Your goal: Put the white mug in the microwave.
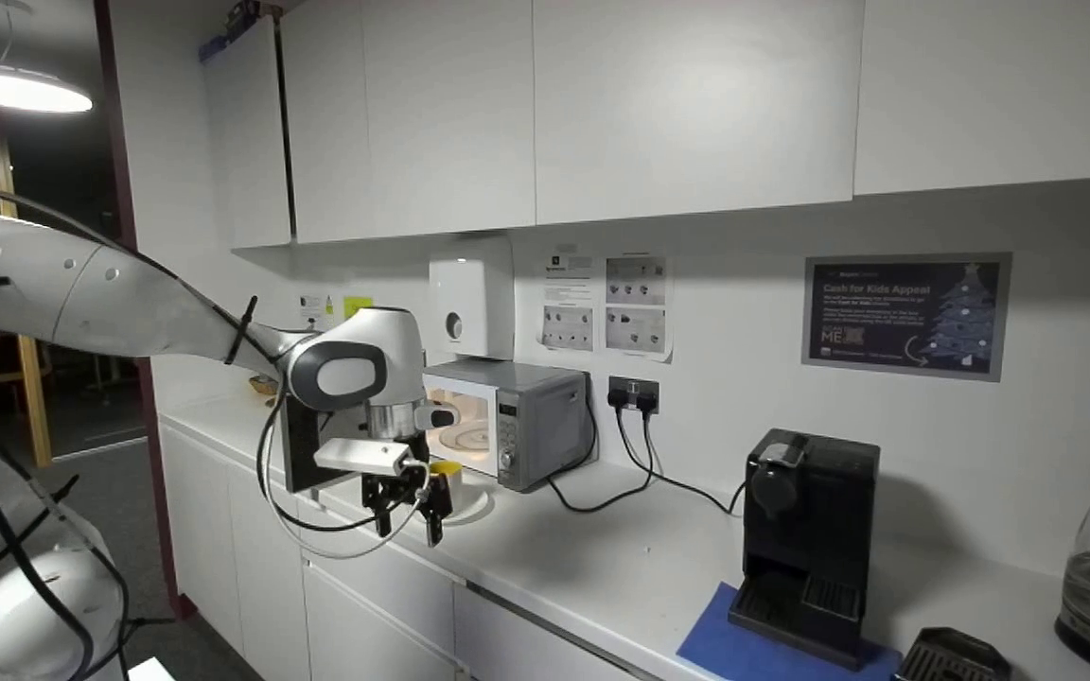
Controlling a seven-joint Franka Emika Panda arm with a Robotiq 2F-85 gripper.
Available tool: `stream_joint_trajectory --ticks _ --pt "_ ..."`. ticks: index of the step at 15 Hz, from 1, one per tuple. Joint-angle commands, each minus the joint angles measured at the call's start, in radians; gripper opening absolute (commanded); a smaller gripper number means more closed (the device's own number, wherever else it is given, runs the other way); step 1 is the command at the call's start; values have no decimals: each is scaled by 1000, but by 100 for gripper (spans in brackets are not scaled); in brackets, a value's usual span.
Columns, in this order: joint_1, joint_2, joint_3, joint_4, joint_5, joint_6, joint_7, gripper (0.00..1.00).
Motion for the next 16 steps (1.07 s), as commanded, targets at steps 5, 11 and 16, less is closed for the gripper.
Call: stream_joint_trajectory --ticks 5,11,16 --pt "22 -26 -10 4 183 140 -190 100" --pt "4 -35 13 11 169 119 -197 100" --pt "9 -25 10 5 173 147 -200 100"
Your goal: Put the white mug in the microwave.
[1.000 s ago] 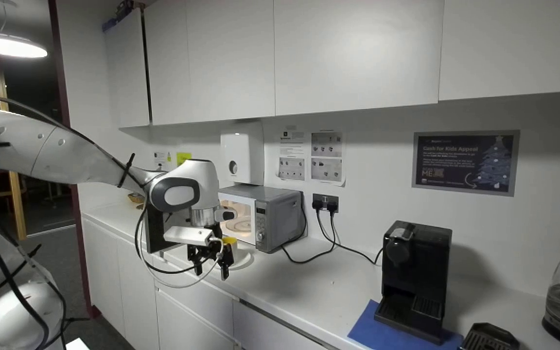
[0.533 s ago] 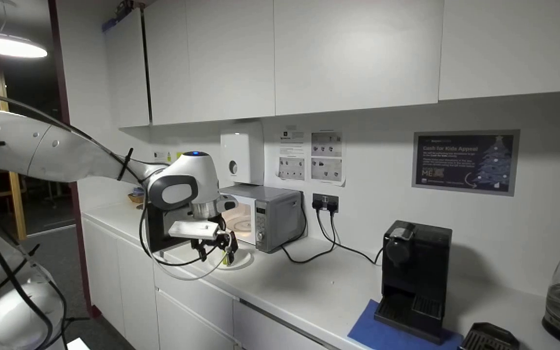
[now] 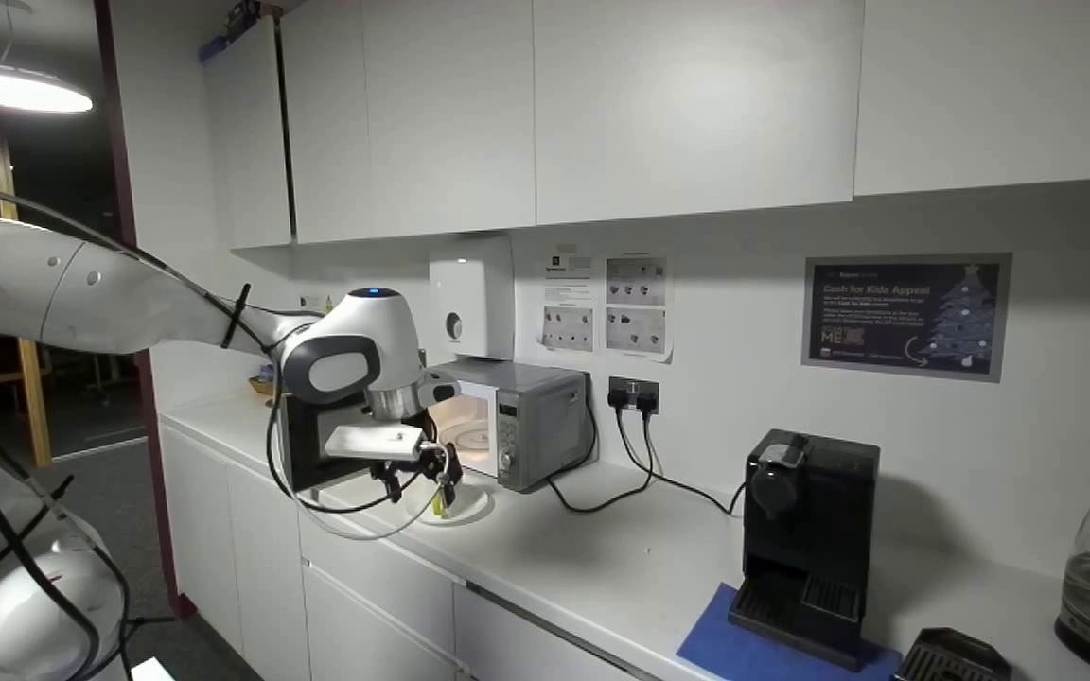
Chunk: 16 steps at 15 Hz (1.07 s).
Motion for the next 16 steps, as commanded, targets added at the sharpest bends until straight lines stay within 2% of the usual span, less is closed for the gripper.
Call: stream_joint_trajectory --ticks 1,4,8,16 --pt "2 27 7 -7 23 57 -25 100" --pt "52 97 -11 -7 80 134 -75 100" --pt "106 199 -21 8 214 240 -175 100" --pt "138 348 -1 28 554 396 -357 100"
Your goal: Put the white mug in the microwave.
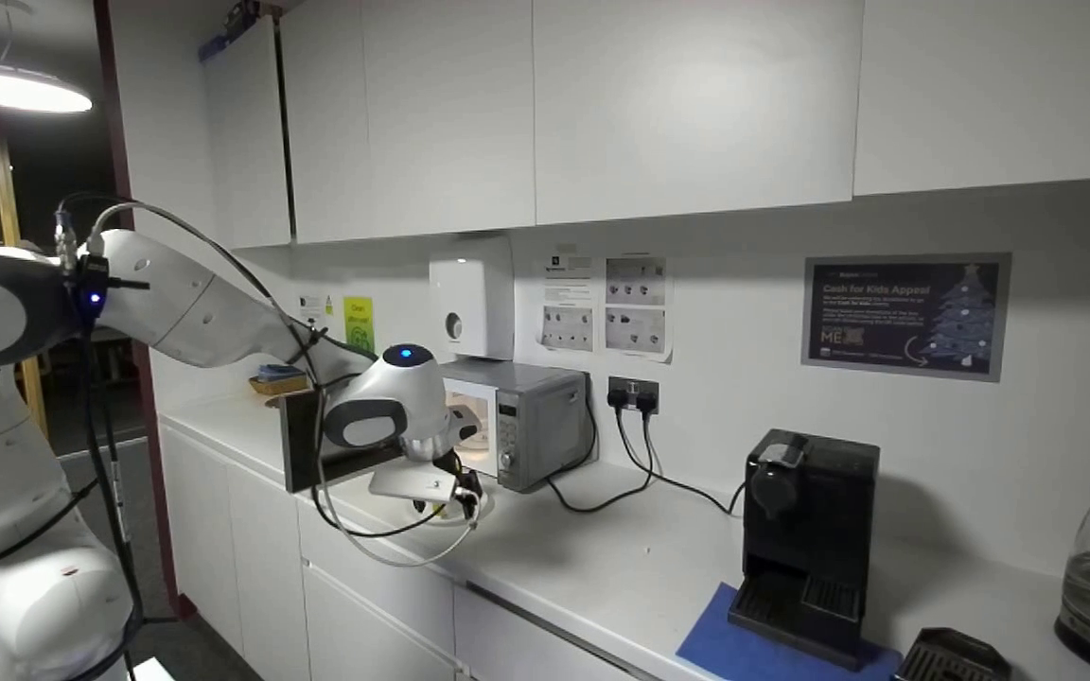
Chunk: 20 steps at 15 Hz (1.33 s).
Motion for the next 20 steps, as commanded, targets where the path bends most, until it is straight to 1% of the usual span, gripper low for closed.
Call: stream_joint_trajectory --ticks 1,3,8,9,15,20 --pt "17 66 7 30 149 57 -113 100" --pt "25 89 17 41 231 59 -193 100" --pt "3 170 75 88 399 49 -394 100" --pt "44 190 44 96 422 58 -429 100" --pt "65 308 72 155 583 87 -604 100" --pt "76 345 119 188 733 131 -745 100"
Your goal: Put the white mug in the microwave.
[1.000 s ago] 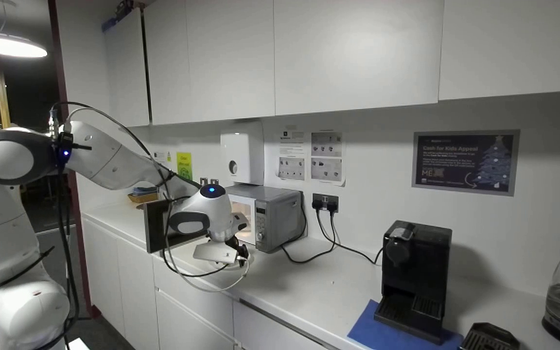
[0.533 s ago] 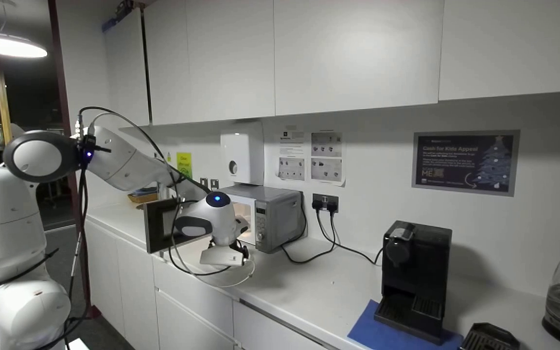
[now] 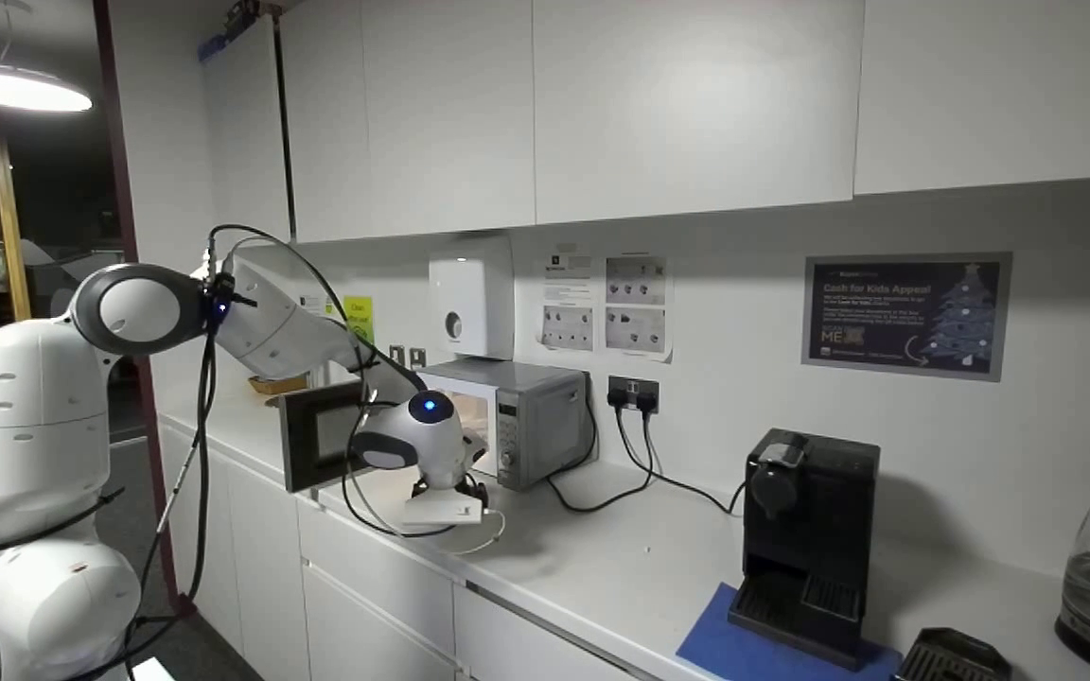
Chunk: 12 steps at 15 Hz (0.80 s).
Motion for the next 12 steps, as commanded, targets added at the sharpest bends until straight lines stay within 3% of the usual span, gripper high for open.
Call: stream_joint_trajectory --ticks 1,5,12 --pt "10 9 32 28 115 40 -117 100" --pt "22 -24 55 7 173 57 -166 100" --pt "45 -27 89 -6 225 195 -119 100"
